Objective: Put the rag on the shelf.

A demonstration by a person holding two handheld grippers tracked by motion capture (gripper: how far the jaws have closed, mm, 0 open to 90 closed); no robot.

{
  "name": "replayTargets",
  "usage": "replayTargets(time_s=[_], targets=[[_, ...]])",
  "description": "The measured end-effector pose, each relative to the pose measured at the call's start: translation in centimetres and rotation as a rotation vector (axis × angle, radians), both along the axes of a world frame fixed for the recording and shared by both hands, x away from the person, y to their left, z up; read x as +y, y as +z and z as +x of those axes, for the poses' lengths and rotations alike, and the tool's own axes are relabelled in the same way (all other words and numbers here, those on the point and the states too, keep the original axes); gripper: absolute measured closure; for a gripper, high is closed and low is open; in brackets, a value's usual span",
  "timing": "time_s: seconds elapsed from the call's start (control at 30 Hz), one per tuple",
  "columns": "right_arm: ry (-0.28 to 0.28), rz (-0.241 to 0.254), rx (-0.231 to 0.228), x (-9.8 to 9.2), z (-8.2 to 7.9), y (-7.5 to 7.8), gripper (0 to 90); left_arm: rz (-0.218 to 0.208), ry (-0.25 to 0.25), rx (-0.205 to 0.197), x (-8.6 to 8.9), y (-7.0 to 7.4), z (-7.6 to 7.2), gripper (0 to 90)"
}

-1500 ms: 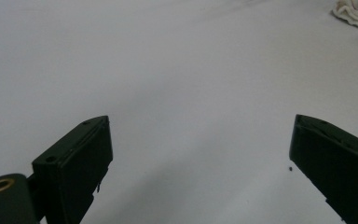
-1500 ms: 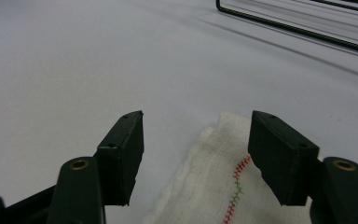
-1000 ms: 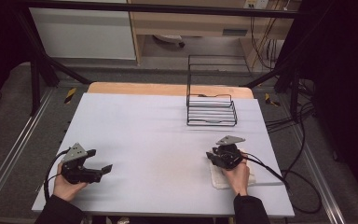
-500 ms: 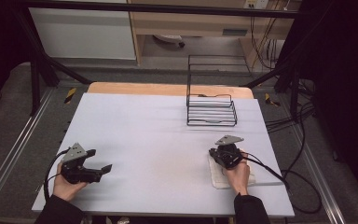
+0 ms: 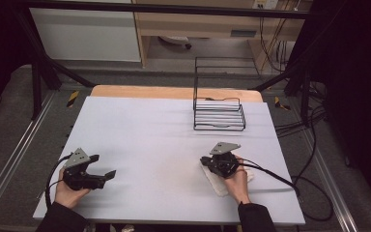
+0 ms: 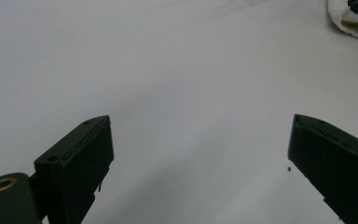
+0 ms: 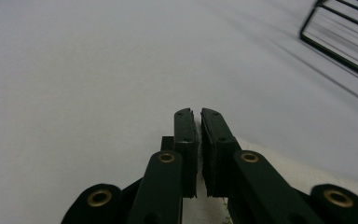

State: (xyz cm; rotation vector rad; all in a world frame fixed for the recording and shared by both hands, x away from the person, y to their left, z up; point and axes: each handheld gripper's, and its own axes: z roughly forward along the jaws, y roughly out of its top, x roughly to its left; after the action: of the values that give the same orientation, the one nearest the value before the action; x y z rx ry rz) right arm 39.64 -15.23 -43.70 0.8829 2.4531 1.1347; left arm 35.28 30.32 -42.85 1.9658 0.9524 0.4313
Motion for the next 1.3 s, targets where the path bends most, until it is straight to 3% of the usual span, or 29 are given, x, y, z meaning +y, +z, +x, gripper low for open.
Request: replayTargets(time_s=[0.03,0.07,0.1,0.3,0.47,0.5,0.53,0.57,0.63,0.7,0.8,0.83,0.87,0.97,1.0,1.03,1.1,1.3], targets=[[0.04,0.014,0.004,0.7,-0.2,0.0,85.7,-0.001,0.001,-0.001,0.0,0.0,0.0,6.5],[0.04,0.014,0.004,0.7,-0.2,0.0,85.7,-0.001,0.001,-0.001,0.0,0.0,0.0,6.5],[0.078,0.018,0.009,1.2,-0.3,0.0,85.6,-0.001,0.0,0.0,0.0,0.0,0.0,6.5],[0.182,0.025,0.025,2.9,-1.1,-0.1,85.2,0.0,0.0,0.0,0.0,0.0,0.0,6.5],[0.182,0.019,0.046,3.3,-1.2,-0.7,81.5,-0.001,-0.001,0.004,-0.1,0.1,0.0,6.5],[0.177,0.046,0.052,3.3,-1.1,-0.6,70.5,-0.007,0.003,0.009,-0.2,0.1,0.0,6.5],[0.177,0.046,0.052,3.3,-1.1,-0.6,70.5,-0.007,0.003,0.009,-0.2,0.1,0.0,6.5],[0.171,0.095,0.042,3.0,-1.1,0.1,62.2,-0.013,0.002,0.013,-0.3,0.2,0.0,6.5],[0.142,0.107,0.012,2.6,-1.2,0.8,49.9,-0.023,0.006,0.021,-0.6,0.3,0.0,6.4],[0.108,0.124,-0.001,1.8,-1.1,1.5,47.5,-0.025,0.001,0.026,-1.0,0.5,-0.1,6.3],[0.018,0.143,-0.009,0.0,-1.0,2.3,34.1,-0.022,-0.011,0.035,-1.9,0.9,-0.1,6.2],[0.018,0.143,-0.009,0.0,-1.0,2.3,34.1,-0.024,-0.017,0.037,-2.3,1.0,-0.1,6.2],[-0.027,0.154,-0.008,-1.2,-1.0,2.4,26.2,-0.029,-0.02,0.038,-2.6,1.1,0.0,6.2],[-0.066,0.166,0.012,-2.2,-0.9,2.4,21.7,-0.028,-0.038,0.046,-3.9,1.5,0.1,6.1],[-0.111,0.165,0.015,-3.6,-1.0,2.2,16.9,-0.024,-0.045,0.047,-4.4,1.6,0.2,6.1],[-0.111,0.165,0.015,-3.6,-1.0,2.2,16.9,-0.023,-0.048,0.05,-4.8,1.7,0.2,6.2],[-0.16,0.146,0.007,-5.3,-1.2,1.9,13.2,-0.019,-0.066,0.059,-6.2,1.9,0.3,6.4],[-0.219,0.12,0.014,-7.3,-1.8,1.1,11.7,0.012,-0.116,0.091,-10.6,2.1,1.1,8.3]])
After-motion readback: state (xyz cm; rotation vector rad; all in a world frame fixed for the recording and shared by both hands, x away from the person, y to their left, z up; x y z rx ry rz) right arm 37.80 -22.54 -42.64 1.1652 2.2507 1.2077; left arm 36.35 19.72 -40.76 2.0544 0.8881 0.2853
